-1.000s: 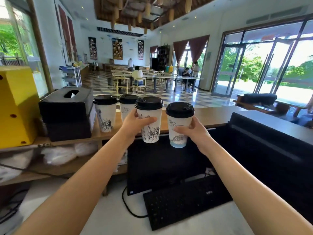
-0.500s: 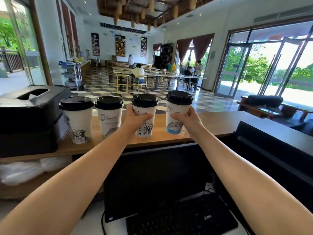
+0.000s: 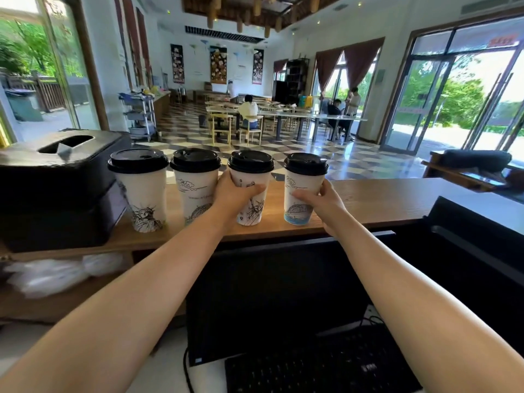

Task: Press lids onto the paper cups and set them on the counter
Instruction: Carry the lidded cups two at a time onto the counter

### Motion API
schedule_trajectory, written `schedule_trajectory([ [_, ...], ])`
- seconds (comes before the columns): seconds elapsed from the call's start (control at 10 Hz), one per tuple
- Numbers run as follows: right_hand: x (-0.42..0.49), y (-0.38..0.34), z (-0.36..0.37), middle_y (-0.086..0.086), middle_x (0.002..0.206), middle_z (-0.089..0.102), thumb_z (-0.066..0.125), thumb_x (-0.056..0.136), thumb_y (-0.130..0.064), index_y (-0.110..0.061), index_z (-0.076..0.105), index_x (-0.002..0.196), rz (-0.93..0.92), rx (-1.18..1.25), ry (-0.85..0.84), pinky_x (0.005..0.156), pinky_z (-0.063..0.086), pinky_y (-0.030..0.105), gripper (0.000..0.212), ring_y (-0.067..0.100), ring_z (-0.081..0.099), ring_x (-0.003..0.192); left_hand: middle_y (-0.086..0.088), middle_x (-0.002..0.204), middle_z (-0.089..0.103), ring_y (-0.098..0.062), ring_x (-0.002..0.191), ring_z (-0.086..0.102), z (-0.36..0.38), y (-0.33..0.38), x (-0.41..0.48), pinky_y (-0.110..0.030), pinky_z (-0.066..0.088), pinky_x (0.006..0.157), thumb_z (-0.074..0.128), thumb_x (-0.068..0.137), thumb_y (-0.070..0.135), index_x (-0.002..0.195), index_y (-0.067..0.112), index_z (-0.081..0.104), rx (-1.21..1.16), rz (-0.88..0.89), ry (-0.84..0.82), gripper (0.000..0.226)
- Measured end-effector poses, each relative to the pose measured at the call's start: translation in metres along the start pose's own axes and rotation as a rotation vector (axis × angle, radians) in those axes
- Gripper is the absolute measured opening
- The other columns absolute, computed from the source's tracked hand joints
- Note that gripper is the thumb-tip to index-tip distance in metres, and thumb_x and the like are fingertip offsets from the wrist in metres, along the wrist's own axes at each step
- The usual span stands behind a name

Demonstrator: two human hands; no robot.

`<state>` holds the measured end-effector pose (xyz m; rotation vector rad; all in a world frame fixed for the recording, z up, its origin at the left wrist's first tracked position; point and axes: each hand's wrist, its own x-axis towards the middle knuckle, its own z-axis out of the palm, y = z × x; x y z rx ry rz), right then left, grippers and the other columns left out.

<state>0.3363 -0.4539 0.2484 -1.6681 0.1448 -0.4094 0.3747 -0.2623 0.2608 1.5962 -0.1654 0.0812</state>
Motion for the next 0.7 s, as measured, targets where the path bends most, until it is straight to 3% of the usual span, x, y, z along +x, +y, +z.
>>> schedule_trajectory([
  [0.1,0.001,0.003,-0.001,-0.003,0.113,0.062,0.077,0.075,-0.017,-0.016,0.045,0.13,0.007,0.015,-0.003,0.068,0.047,0.021,0.064,0.014,0.061,0.099,-0.005,0.124,0.061,-0.025,0.117,0.055,0.0,-0.002,0.0,-0.046,0.045,0.099,0.081,0.067,0.016,0.125,0.016,0.049,0.01,-0.009,0.003,0.066],
  [0.3,0.007,0.005,-0.004,0.0,0.12,0.059,0.076,0.076,-0.019,-0.016,0.042,0.133,-0.001,-0.025,-0.034,0.071,0.048,0.022,0.066,0.015,0.059,0.103,-0.007,0.126,0.058,-0.024,0.117,0.053,0.007,-0.002,0.001,-0.036,0.044,0.089,0.077,0.072,0.014,0.126,0.013,0.046,0.0,0.018,0.001,0.062],
  [0.5,0.005,0.009,-0.004,0.004,0.121,0.06,0.073,0.079,-0.028,-0.012,0.043,0.131,0.023,-0.089,-0.041,0.072,0.047,0.021,0.062,0.017,0.059,0.106,-0.008,0.127,0.058,-0.025,0.119,0.053,0.01,-0.004,-0.002,-0.035,0.044,0.09,0.076,0.074,0.016,0.127,0.011,0.045,0.071,0.064,0.034,0.061],
  [0.7,-0.007,-0.003,-0.006,0.007,0.132,0.054,0.068,0.083,-0.035,-0.009,0.037,0.137,0.141,-0.246,-0.069,0.085,0.042,0.03,0.068,0.022,0.054,0.115,-0.011,0.131,0.053,-0.029,0.122,0.051,0.007,-0.001,-0.006,-0.04,0.046,0.093,0.068,0.082,0.025,0.132,0.005,0.034,0.228,0.012,0.0,0.064],
])
